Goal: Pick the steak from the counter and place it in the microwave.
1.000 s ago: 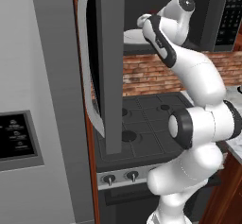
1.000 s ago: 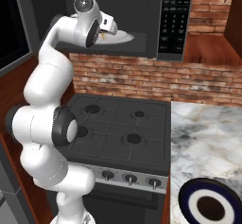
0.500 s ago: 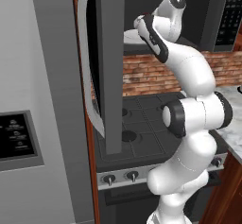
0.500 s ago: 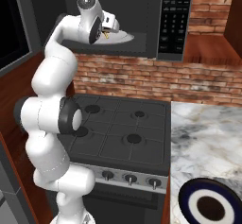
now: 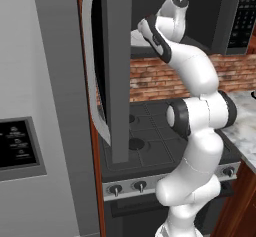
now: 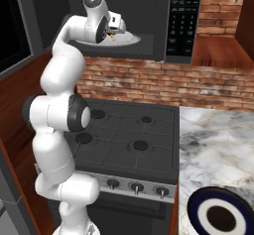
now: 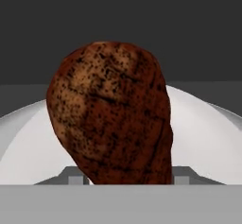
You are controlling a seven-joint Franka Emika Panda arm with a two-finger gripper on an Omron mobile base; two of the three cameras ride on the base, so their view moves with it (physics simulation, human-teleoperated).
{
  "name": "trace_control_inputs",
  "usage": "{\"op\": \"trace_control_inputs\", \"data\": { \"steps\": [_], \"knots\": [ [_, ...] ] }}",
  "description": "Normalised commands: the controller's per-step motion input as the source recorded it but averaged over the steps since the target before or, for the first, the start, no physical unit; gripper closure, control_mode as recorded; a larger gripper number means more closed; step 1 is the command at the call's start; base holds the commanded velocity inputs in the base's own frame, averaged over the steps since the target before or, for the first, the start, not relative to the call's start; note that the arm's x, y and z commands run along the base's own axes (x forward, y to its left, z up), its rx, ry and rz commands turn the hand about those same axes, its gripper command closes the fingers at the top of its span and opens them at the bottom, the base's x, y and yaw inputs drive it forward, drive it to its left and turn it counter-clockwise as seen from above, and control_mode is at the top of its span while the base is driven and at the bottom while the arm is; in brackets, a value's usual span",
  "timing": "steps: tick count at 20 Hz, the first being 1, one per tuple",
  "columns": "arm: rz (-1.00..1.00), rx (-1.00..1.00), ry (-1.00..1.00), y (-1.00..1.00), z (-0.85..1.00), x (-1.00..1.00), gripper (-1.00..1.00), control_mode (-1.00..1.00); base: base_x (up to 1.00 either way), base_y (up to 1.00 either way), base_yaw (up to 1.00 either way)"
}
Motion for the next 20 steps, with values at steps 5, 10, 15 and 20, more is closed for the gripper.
{"op": "trace_control_inputs", "data": {
  "steps": [5,10,15,20],
  "knots": [
    [0.05,-0.03,0.01,0.02,-0.18,0.05,-1.00,-1.00,0.00,0.00,0.00],
    [0.04,0.00,0.00,0.01,-0.04,0.00,-1.00,-1.00,0.00,0.00,0.00],
    [0.01,0.00,0.00,0.00,0.00,-0.01,-1.00,-1.00,0.00,0.00,0.00],
    [0.01,0.00,0.00,0.00,0.00,-0.26,-1.00,-1.00,0.00,0.00,0.00]
  ]
}}
